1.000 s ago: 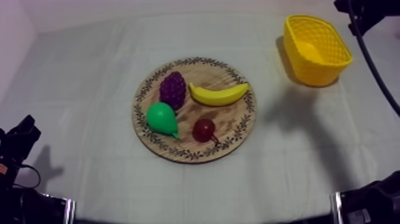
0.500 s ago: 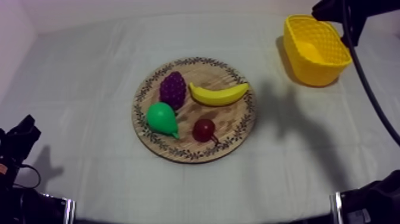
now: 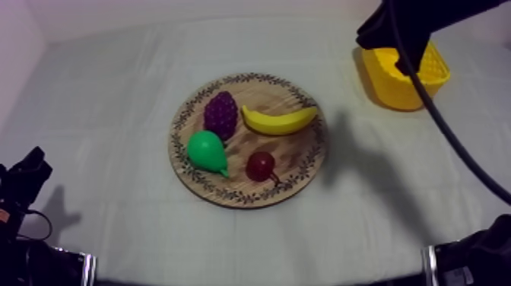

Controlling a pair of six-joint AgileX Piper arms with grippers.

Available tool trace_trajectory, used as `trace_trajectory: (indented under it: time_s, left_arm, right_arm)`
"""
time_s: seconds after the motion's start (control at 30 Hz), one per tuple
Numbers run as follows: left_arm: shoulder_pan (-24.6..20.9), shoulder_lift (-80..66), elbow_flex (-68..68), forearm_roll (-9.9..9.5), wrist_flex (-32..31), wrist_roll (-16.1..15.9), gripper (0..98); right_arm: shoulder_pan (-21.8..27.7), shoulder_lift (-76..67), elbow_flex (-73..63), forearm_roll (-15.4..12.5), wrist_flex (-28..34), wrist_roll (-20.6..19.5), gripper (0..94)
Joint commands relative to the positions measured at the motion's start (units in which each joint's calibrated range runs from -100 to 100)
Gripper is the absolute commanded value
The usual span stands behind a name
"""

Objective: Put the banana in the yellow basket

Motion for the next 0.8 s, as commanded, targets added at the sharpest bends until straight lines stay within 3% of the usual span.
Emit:
trace_trajectory:
  time_s: [0.0, 0.13, 0.23, 0.57, 0.77]
  left_arm:
    - [0.02, -0.05, -0.01, 0.03, 0.0, 0.02, 0.1]
    - [0.02, -0.05, -0.01, 0.03, 0.0, 0.02, 0.1]
    - [0.02, -0.05, -0.01, 0.03, 0.0, 0.01, 0.1]
    - [0.02, -0.05, -0.01, 0.03, 0.0, 0.02, 0.1]
    - [0.02, -0.05, -0.01, 0.03, 0.0, -0.01, 0.1]
  right_arm:
    - [-1.3, 0.68, -0.35, 0.79, 0.17, -0.27, 8.4]
    - [-2.3, 2.06, -1.37, 1.56, -0.22, -0.78, 10.4]
    - [-2.4, 2.83, -1.9, 1.89, -0.67, -1.24, 17.9]
    - [-3.46, 4.77, -1.06, 4.69, -4.61, -5.37, 60.3]
    - [-4.66, 6.6, -1.56, 6.24, -6.31, -7.21, 66.2]
